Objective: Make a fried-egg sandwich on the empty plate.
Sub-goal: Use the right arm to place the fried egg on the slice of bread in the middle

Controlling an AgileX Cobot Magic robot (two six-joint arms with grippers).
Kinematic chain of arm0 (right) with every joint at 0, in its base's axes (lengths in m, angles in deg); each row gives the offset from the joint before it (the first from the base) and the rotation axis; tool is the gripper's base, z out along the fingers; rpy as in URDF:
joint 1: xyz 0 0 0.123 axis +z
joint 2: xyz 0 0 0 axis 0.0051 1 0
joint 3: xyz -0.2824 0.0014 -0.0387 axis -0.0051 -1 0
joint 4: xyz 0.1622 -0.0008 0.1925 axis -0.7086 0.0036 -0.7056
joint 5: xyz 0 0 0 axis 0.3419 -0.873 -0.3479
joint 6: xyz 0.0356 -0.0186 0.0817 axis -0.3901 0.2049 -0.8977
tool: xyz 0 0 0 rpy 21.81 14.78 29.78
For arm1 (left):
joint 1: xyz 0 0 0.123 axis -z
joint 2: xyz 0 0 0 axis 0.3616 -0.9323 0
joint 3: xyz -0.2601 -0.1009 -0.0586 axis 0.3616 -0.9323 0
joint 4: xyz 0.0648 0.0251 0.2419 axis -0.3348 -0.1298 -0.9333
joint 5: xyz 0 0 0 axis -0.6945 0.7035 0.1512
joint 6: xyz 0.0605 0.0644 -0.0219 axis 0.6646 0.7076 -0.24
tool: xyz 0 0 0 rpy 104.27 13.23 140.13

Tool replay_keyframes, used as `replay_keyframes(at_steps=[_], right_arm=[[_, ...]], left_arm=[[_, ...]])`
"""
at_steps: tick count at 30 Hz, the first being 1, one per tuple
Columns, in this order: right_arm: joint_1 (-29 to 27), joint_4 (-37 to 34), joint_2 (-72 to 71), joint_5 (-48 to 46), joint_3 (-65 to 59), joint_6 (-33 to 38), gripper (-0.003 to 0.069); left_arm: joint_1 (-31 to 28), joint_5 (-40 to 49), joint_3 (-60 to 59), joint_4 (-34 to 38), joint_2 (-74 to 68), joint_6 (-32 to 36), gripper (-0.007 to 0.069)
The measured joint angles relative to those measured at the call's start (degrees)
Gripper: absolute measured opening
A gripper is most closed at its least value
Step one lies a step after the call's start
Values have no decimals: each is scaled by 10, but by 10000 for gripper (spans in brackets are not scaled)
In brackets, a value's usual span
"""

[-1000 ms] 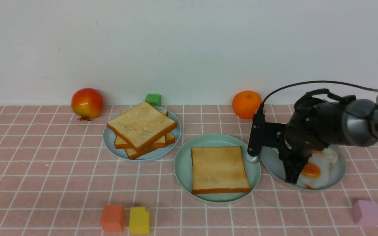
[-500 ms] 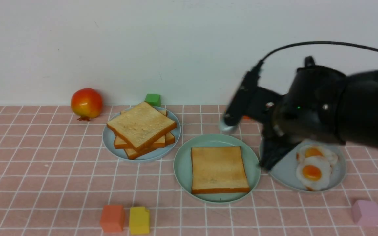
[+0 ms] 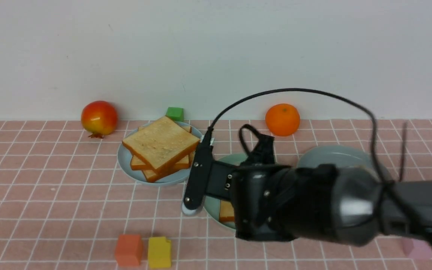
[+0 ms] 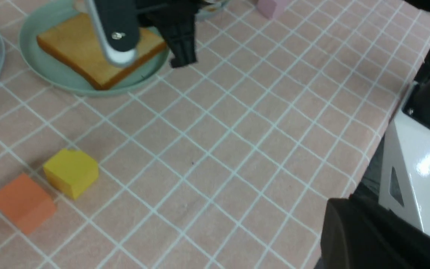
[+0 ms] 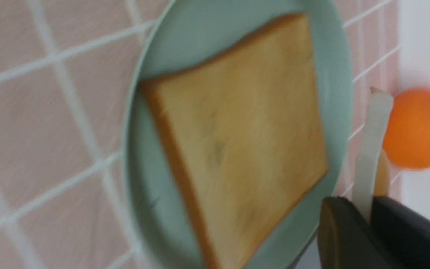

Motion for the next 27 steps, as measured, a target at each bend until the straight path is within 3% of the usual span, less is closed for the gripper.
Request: replay_keyframes(at_steps=[6, 21, 24, 27], right_arm=[[-10, 69, 36, 38, 0, -45, 115], [-22, 48, 64, 40, 0, -52, 127], [-22, 48, 64, 33, 0, -52, 208], [-22, 46, 64, 21, 0, -52, 351]], left_arm=[[0, 10, 0, 12, 0, -1, 12], [0, 11, 0, 28, 0, -1, 12], [0, 11, 0, 28, 0, -1, 12], [0, 11, 0, 28, 0, -1, 12]])
